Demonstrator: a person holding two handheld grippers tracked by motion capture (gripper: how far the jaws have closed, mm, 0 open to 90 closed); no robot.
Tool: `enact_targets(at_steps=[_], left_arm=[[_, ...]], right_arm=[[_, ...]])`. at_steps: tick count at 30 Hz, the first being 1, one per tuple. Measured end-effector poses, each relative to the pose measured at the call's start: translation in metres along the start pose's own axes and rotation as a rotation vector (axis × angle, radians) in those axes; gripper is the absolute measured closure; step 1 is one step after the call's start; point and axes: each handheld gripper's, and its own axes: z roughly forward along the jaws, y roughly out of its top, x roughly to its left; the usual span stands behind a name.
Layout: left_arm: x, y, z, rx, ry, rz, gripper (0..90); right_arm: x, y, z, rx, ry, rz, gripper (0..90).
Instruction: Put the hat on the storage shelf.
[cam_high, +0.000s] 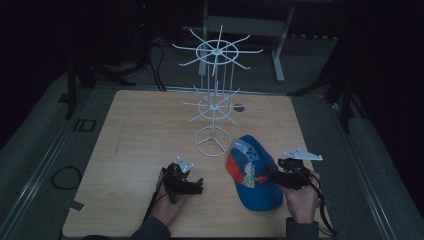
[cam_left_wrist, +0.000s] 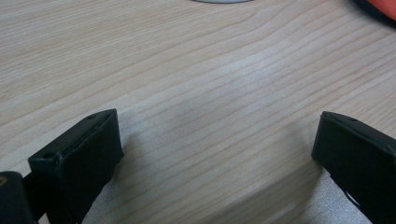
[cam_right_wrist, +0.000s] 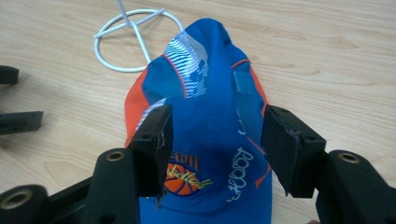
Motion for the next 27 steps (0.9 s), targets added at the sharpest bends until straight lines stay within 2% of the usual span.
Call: enact_targets(at_steps=[5,9,13,17,27], left_arm=[[-0.0001,0.0001,0.0001,0.000,0.000,0.000,1.9],[-0.0001,0.0001,0.0001,0.000,0.001,0.000,1.9],[-0.0001,0.0001,0.0001,-0.001,0.000,-0.001,1.9],[-0.0001,0.0001,0.0001,0.000,0.000,0.000,1.9],[-0.0001,0.0001,0.0001,-0.001,0.000,-0.001,1.9]], right_arm=[[0.0040,0.0008,0.0008,0.007,-0.002,-0.028,43.7],[0.0033,0.0015,-0.0002,0.000,-0.002,-0.015,44.2],[-0.0001,0.0029,-0.0016,-0.005,0.010,0.012,40.6],[-0.0009,0.0065,-0.0020,-0.017,0.028,0.013,36.7],[0.0030,0.0091,0.0074,0.018,-0.010,-0.015,37.6]])
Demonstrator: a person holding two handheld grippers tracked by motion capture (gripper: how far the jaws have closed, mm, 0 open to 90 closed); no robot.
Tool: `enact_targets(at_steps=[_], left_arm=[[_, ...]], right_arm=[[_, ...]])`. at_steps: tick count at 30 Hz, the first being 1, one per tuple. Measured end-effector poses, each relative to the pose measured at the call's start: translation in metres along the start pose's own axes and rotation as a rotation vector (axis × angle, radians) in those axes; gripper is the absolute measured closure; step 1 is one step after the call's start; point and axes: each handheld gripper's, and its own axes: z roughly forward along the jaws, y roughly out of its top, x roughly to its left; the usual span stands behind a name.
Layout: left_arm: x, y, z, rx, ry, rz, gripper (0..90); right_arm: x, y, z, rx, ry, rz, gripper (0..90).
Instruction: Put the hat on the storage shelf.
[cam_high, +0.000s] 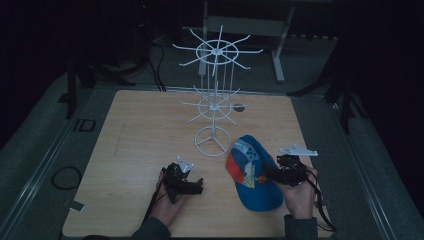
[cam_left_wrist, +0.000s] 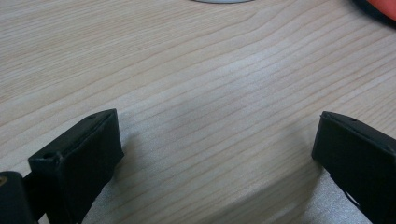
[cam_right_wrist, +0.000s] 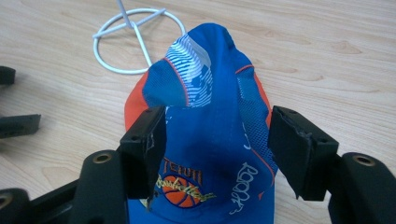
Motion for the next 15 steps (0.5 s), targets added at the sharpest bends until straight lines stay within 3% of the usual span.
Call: enact_targets(at_steps=[15], left_arm=[[0.000,0.000,0.000,0.001,-0.001,0.000,1.9]], right_arm=[[0.004,0.012,0.015,0.031,0.018,-0.030,41.3]])
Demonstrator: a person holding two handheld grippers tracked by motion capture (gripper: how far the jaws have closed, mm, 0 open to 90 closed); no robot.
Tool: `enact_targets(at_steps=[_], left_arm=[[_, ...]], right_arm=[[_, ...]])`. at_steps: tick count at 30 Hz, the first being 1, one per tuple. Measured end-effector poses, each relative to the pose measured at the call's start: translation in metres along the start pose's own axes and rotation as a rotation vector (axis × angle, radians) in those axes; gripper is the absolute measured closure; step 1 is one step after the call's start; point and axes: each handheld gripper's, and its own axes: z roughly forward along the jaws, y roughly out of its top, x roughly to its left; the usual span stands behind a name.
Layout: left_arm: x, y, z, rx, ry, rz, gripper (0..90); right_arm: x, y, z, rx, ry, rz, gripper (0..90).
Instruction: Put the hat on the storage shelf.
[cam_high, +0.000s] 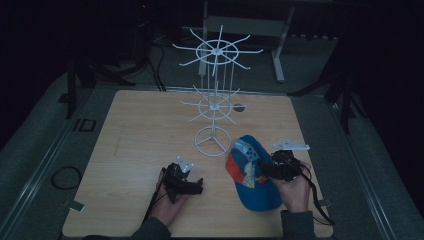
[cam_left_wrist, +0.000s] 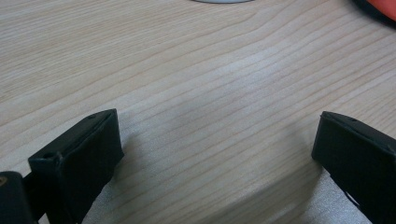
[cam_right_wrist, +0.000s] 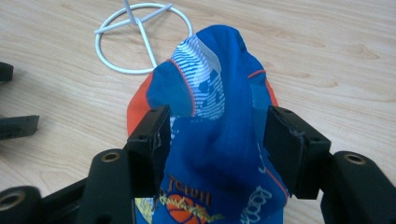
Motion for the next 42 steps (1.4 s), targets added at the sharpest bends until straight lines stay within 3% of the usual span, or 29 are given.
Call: enact_targets(at_steps=[24,42], left_arm=[[0.000,0.000,0.000,-0.003,0.002,0.002,1.9],[0.000,0.000,0.000,-0.002,0.001,0.002,1.9]], right_arm=[[-0.013,0.024,0.017,0.043,0.049,0.005,39.3],[-0.014,0.038,0.038,0.099,0.052,0.000,38.2]])
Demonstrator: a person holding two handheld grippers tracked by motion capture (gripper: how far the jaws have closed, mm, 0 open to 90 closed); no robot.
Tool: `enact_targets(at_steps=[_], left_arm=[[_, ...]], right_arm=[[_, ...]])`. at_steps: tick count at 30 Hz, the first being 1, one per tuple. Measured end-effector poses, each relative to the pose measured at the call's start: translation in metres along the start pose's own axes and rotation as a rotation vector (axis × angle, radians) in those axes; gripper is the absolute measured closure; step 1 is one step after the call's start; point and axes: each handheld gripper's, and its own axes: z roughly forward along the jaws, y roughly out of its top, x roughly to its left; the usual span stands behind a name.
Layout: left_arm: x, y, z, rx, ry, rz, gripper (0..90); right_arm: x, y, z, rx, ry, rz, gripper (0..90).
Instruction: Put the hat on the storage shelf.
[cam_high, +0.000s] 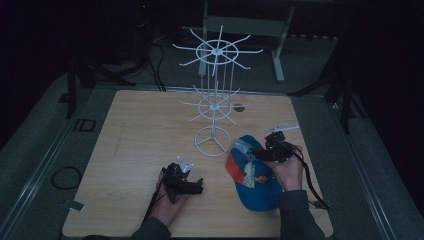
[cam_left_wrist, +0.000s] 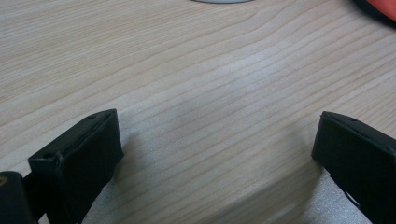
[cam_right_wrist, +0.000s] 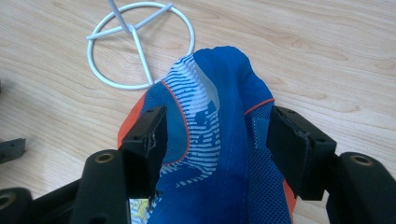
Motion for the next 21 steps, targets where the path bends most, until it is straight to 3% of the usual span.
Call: enact_targets(at_steps=[21], left_arm=[[0.000,0.000,0.000,0.003,0.000,0.001,1.9]], right_arm=[[-0.009,0.009,0.027,0.107,0.013,0.002,37.0]])
